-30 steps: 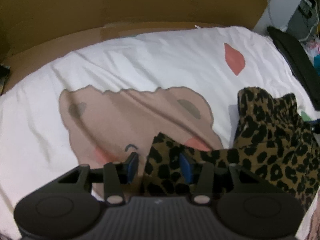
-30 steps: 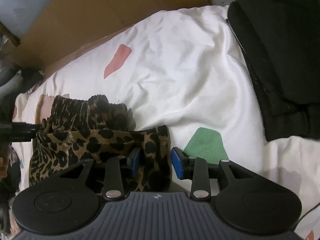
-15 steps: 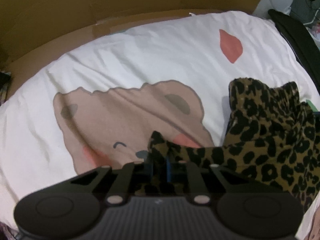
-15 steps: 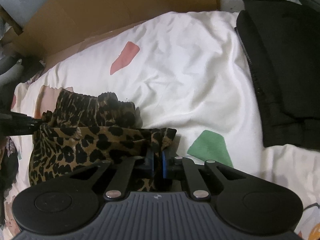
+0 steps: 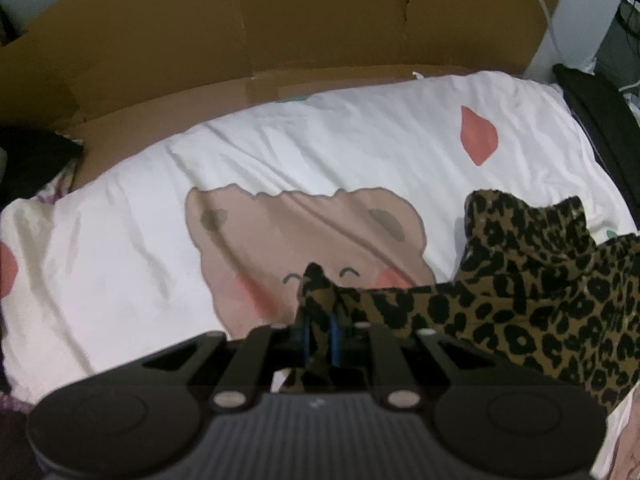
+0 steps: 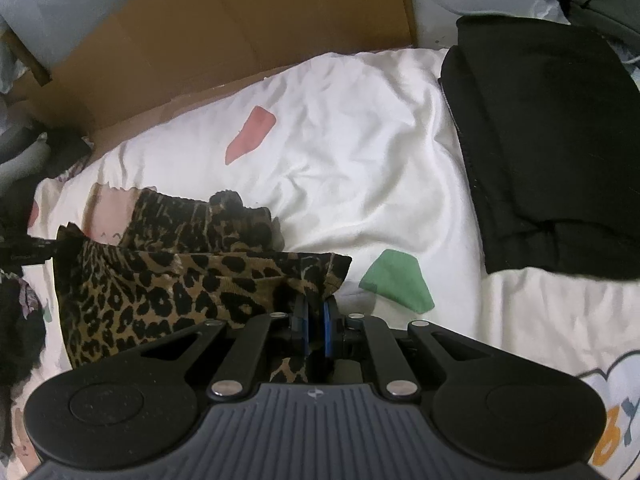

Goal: Fold clothes
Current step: 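Grasp the folded edge with the right tool while the left tool grasps beside it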

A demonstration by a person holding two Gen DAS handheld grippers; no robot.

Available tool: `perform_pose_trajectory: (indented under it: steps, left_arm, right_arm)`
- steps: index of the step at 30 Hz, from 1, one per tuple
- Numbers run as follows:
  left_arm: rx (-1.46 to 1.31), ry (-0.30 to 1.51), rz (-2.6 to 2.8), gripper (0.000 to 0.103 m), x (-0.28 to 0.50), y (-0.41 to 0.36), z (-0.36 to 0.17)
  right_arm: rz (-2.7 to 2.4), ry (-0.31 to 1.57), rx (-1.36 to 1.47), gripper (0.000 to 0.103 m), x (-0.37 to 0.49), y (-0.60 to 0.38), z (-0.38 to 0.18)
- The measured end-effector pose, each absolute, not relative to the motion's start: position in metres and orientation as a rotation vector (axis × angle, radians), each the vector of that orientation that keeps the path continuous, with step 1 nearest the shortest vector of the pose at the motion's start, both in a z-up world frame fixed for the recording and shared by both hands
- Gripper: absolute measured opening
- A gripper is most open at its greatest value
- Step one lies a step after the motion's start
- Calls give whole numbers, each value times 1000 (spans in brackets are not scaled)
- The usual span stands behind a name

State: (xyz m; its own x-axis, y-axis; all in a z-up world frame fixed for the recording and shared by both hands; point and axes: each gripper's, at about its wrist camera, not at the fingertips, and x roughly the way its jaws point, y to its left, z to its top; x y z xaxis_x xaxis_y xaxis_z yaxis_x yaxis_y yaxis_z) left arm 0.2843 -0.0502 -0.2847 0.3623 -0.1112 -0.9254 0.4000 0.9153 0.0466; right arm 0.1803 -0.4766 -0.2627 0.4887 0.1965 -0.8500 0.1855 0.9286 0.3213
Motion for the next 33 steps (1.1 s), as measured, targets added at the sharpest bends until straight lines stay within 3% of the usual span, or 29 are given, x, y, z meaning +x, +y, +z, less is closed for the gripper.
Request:
perform_pose_trajectory:
  steps: [16,33]
  left_arm:
    - [274,1044,-294,10,267,-50,-221]
    - [229,1076,-286,10,325,-79,-255]
  right_arm:
    - [-19,993,473,5,165,-479,-215]
    - [-92,1068,507,5,198,-500,-257]
